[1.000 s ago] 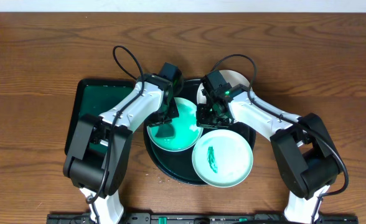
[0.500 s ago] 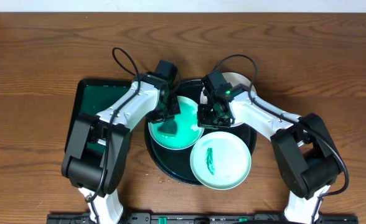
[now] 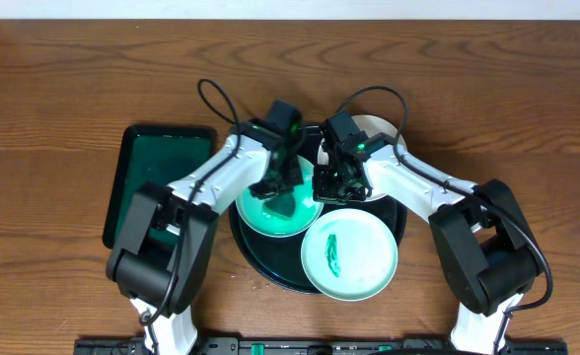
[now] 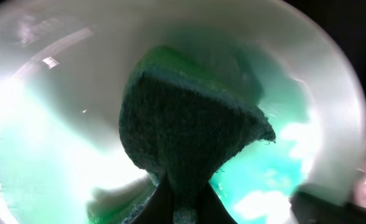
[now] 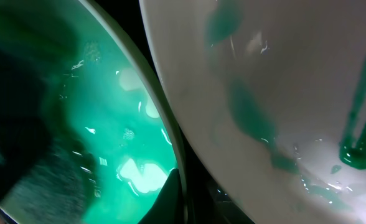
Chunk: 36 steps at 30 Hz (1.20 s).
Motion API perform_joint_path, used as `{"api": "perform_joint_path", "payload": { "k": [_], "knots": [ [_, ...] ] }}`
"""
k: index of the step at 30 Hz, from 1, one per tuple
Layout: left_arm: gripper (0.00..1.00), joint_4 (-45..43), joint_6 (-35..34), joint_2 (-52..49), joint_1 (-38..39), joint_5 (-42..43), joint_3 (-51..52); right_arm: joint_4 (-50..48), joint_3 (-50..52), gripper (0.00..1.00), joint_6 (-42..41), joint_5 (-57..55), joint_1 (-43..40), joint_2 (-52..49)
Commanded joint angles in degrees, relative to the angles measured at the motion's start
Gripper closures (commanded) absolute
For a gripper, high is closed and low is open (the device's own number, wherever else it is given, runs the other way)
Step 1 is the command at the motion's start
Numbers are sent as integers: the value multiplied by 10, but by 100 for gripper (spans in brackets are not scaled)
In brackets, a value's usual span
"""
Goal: Clean dirty plates on tray and stack at the side
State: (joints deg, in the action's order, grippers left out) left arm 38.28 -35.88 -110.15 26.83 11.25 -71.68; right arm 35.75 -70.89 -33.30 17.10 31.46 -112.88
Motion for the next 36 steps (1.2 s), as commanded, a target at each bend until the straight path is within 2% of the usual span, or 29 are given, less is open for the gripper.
{"api": "perform_joint_path", "payload": {
  "k": [1,6,14,19,23,26,30,36],
  "knots": [
    [93,-27,-37,-18,12,23,10,-3,-6,99,2,-3,1,-7],
    [93,2,-32,-12,-44,9,-12,-2,-6,99,1,-3,1,-7],
    [93,137,43,94,-176,10,-116,-9,-6,99,2,0,1,-6],
    [93,174,89,158,-247,11,-118,-19,-9,99,33,17,2,4],
    [93,190,106,172,-284,11,-118,-11,-19,99,65,-20,11,39],
    [93,191,108,172,-297,8,-117,6,-27,99,86,-78,26,79],
    [93,191,108,172,-303,-24,-116,22,-33,99,117,-263,92,165],
    [93,191,108,172,-303,-24,-116,35,-33,99,173,-502,194,209]
  ]
}}
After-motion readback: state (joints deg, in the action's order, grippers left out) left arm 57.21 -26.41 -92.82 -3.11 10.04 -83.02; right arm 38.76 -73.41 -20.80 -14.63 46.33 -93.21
